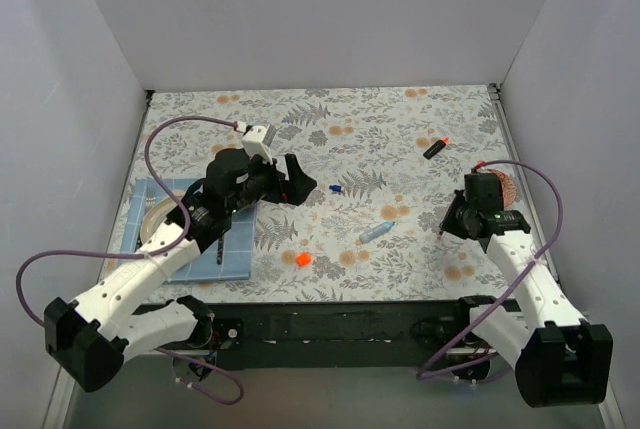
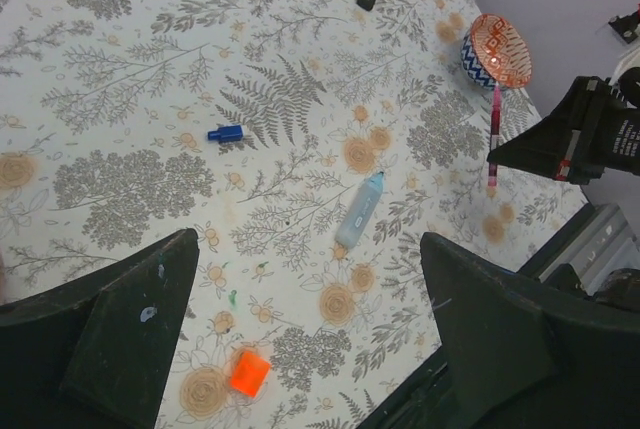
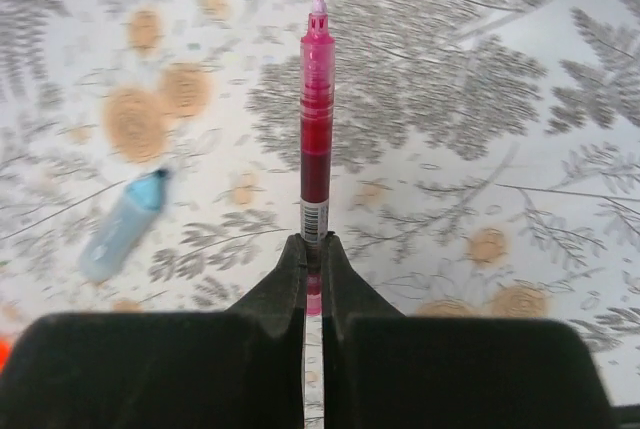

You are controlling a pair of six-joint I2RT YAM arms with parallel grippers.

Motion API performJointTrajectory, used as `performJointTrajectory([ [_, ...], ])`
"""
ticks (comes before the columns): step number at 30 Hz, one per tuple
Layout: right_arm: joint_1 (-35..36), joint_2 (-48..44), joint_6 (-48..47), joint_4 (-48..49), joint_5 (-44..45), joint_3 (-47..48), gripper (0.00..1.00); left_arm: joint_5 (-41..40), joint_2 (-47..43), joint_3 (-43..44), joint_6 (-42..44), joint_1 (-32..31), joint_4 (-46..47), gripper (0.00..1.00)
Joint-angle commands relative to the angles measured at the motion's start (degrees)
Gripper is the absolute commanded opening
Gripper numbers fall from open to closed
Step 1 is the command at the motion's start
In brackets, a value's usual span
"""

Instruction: Insert the pens into the pen caps

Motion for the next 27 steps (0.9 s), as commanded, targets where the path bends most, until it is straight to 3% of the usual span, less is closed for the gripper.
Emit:
performJointTrajectory([
  [1,6.1,-3.8,3.0,5.9,-7.1,5.0,0.01,4.6,5.4,5.1,-4.5,0.1,-0.9,0.90],
  [5,17.5,-5.9,3.9,13.0,-17.1,5.2,0.01,16.7,8.3,6.3,-11.1,0.1,3.5,0.84],
  [11,31.3,-10.5,4.5,21.6,-20.8,3.7,0.01,21.9,10.6,4.7,-19.6,0.1,11.0,0.79],
  [18,35.3,-13.5,8.1,32.0,-27.3,-0.8,0.01,27.6,12.4,-2.4,-26.2,0.1,26.7,0.79],
  [27,36.9,-11.6,8.1,31.9,-27.4,0.7,0.01,27.6,15.6,-2.5,-26.5,-2.6,30.5,0.77],
])
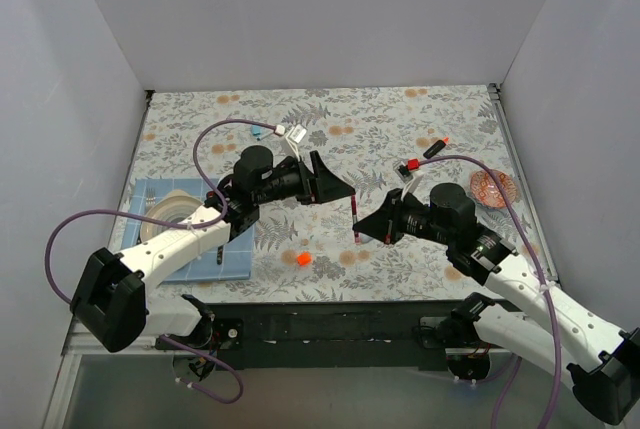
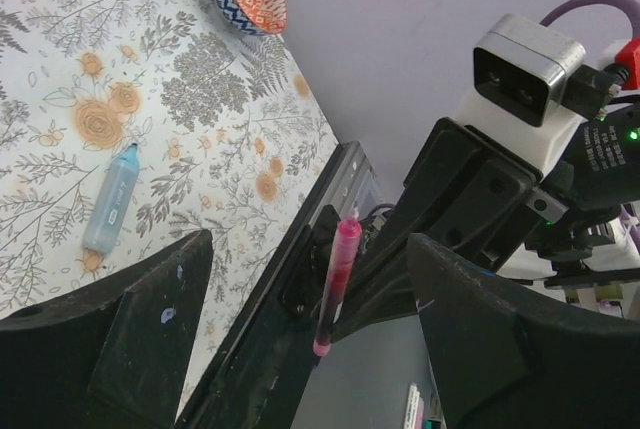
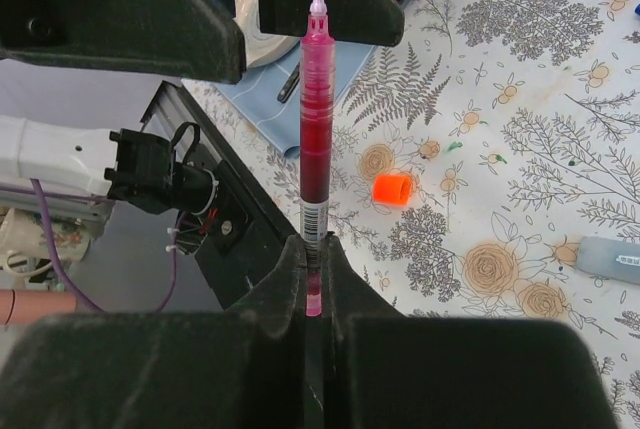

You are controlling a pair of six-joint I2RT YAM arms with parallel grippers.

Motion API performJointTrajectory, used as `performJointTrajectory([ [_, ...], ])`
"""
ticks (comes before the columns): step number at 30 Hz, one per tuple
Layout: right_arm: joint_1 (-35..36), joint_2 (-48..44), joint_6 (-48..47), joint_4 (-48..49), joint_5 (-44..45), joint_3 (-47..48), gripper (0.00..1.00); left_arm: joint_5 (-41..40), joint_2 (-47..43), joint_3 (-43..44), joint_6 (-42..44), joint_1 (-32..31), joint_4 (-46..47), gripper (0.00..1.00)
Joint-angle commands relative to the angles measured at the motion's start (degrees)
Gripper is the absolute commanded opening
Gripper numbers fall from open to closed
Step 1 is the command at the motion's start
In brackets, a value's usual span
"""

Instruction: Insert the pens into the pen caps

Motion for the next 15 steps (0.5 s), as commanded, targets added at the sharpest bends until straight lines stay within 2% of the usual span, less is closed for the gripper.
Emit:
performJointTrajectory([
  [1,0.5,0.4,0.7,4.6,-1.4,0.7,0.01,1.1,-0.2,-0.3,-0.7,-1.3,5.3,0.77],
  [5,0.9,-0.1,1.4,6.5,-1.2,0.0,0.01,1.8,0.6,-0.3,-1.3,-2.3,6.7,0.72],
  [6,0.8,-0.3,1.4,6.5,-1.1,0.0,0.01,1.8,0.7,-0.4,-1.5,-2.5,7.0,0.64],
  [8,0.8,-0.6,1.6,6.6,-0.9,-0.1,0.01,1.9,1.2,-1.0,-1.7,-3.0,7.5,0.54],
  [9,0.9,-0.7,1.6,6.7,-1.1,-0.2,0.01,1.8,1.1,-1.3,-1.8,-3.1,8.1,0.44],
  [12,0.9,-1.1,1.8,8.5,-2.5,-1.5,0.01,2.5,0.9,-2.9,-2.8,-3.2,10.1,0.30],
  [13,0.8,-1.1,1.8,9.1,-3.4,-1.9,0.01,2.5,0.8,-3.2,-3.3,-3.2,10.4,0.19],
  [15,0.8,-1.3,2.5,10.3,-4.2,-3.1,0.01,2.8,0.6,-3.9,-4.0,-3.2,11.8,0.06],
])
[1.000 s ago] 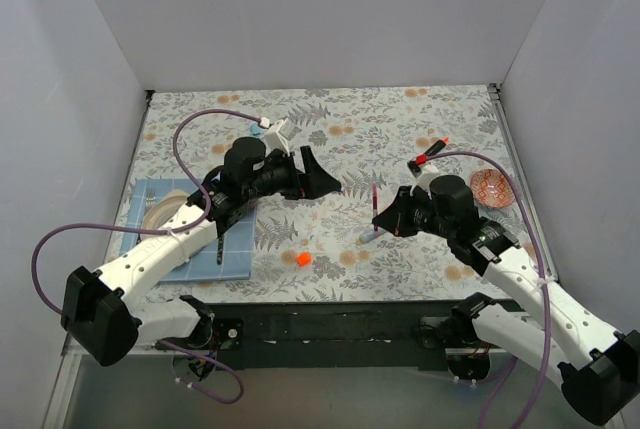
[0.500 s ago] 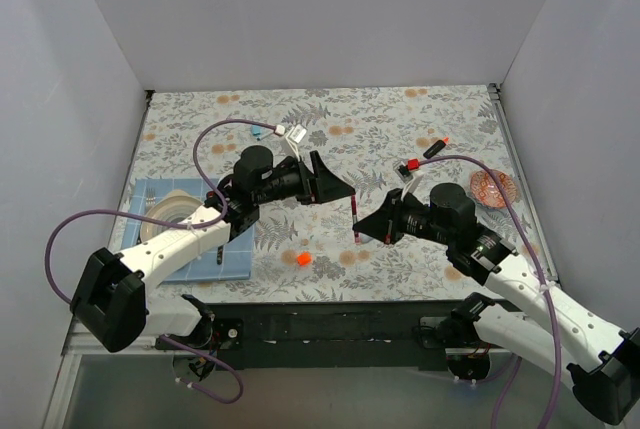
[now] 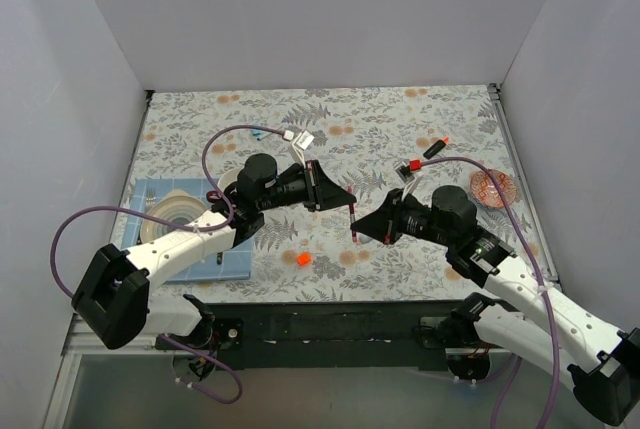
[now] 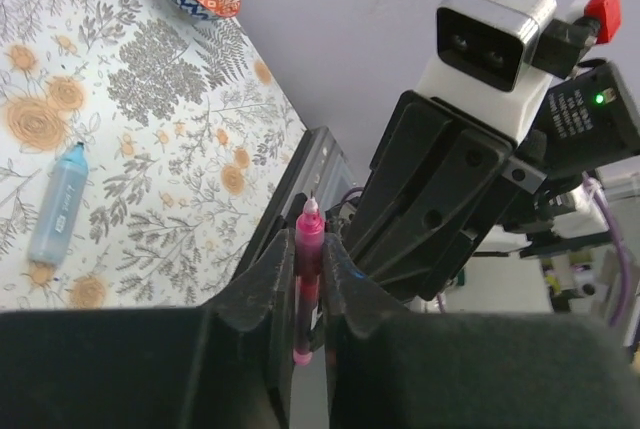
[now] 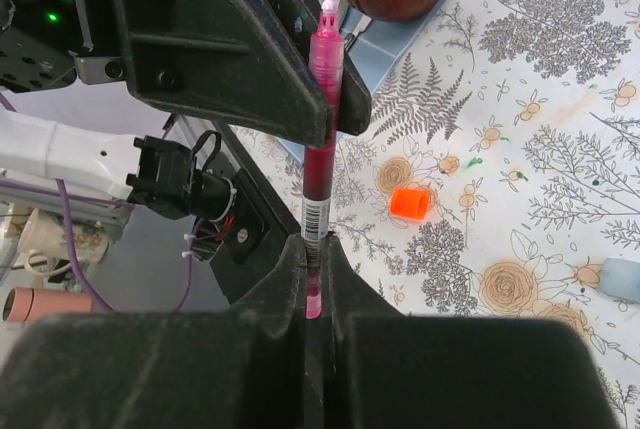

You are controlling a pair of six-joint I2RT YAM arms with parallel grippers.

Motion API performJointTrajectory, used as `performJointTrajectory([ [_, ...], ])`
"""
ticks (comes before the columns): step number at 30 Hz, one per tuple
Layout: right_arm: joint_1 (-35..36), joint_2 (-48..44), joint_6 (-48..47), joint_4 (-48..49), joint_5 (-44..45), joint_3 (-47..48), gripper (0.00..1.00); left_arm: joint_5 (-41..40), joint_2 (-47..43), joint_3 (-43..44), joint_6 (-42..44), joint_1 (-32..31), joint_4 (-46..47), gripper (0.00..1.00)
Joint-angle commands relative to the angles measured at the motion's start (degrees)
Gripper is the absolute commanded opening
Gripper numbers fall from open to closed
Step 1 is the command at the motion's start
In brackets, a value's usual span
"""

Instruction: Insert the pens into the pen caps

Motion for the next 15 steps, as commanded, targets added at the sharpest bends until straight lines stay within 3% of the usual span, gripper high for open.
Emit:
performJointTrajectory([
  [1,0.4,-1.1,1.3,6.9,-3.5,-2.2,0.07,1.5,-0.8,-1.9,-1.3,-0.2,4.0,0.00],
  [4,0.4,-1.5,2.3,9.0,-4.2,-4.2,0.27,1.6,-1.7,-3.2,-3.0,-0.2,6.5,0.00],
  [8,0.4,-2.1,3.1,11.5,-5.9,-6.3,0.41,0.9,-3.1,-3.9,-4.1,-0.2,7.4,0.00],
  [12,0.4,-1.4,4.4,14.1,-7.9,-7.8,0.43,0.3,-3.9,-4.4,-4.3,-0.2,7.5,0.00],
  [15,0.6,-1.2,4.7,15.4,-8.2,-8.4,0.37,0.9,-3.7,-4.4,-4.4,-0.2,7.4,0.00],
])
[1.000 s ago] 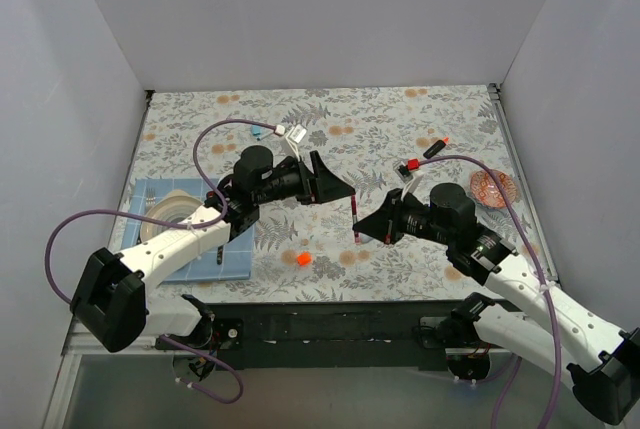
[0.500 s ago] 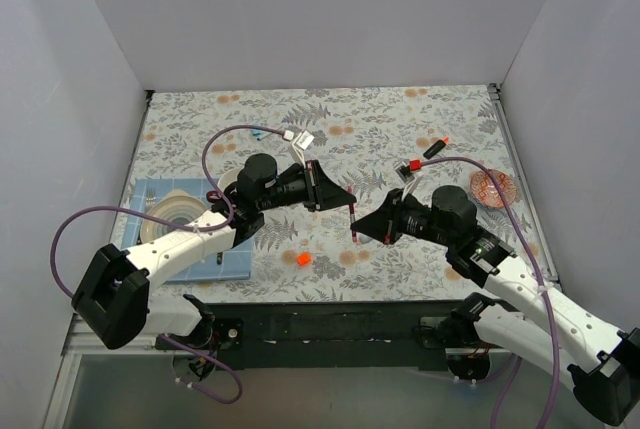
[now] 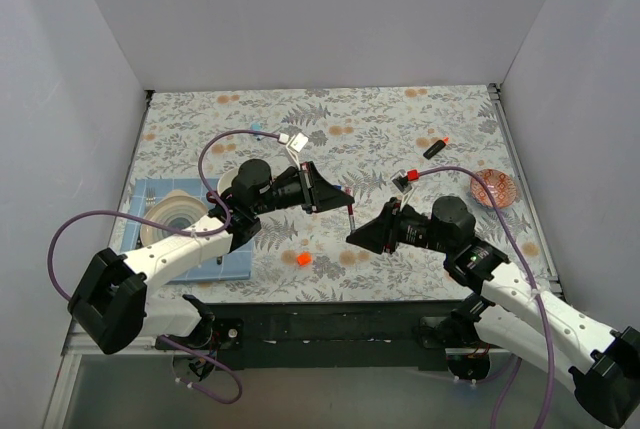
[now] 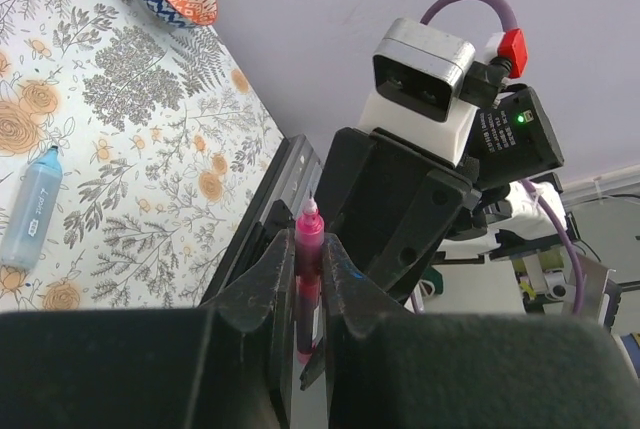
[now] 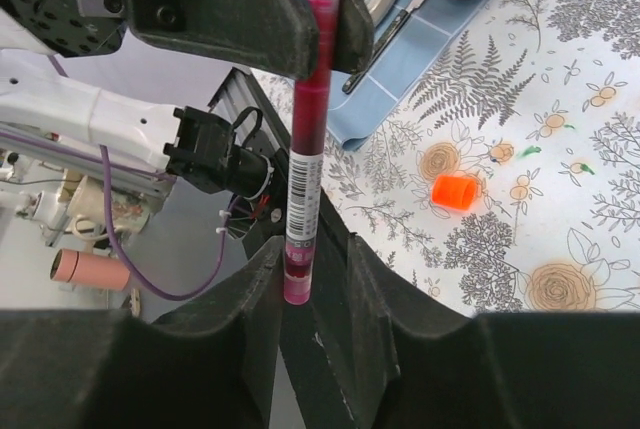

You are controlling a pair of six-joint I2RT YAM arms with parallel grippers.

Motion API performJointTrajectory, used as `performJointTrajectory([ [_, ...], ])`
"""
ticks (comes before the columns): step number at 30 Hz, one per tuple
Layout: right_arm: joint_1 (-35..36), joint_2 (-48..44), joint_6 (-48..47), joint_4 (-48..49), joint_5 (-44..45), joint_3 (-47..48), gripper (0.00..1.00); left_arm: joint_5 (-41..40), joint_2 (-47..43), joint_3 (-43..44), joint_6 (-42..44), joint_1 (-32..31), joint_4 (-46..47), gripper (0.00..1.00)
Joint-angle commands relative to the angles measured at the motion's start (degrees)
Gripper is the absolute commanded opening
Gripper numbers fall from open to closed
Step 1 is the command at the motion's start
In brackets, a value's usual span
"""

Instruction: Insert the pens into the pen caps

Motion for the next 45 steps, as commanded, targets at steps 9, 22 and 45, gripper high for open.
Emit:
performJointTrajectory([
  [9,0.3,0.5,1.2,8.4,-2.5,-1.0,0.01,1.5,-1.4,-1.0,-1.4,-0.2,0.7,0.00],
  [22,0.4,-8.1,-3.1,-6.2,8.1,2.2,0.01,-35.7,-5.5,18.1,5.8,1.7,-38.9,0.85],
  [45,0.4,-18.9,-7.2,-24.2,15.4,7.4,0.01,-43.8,21.2,44.6,-30.0,49.0,-74.0,0.60],
])
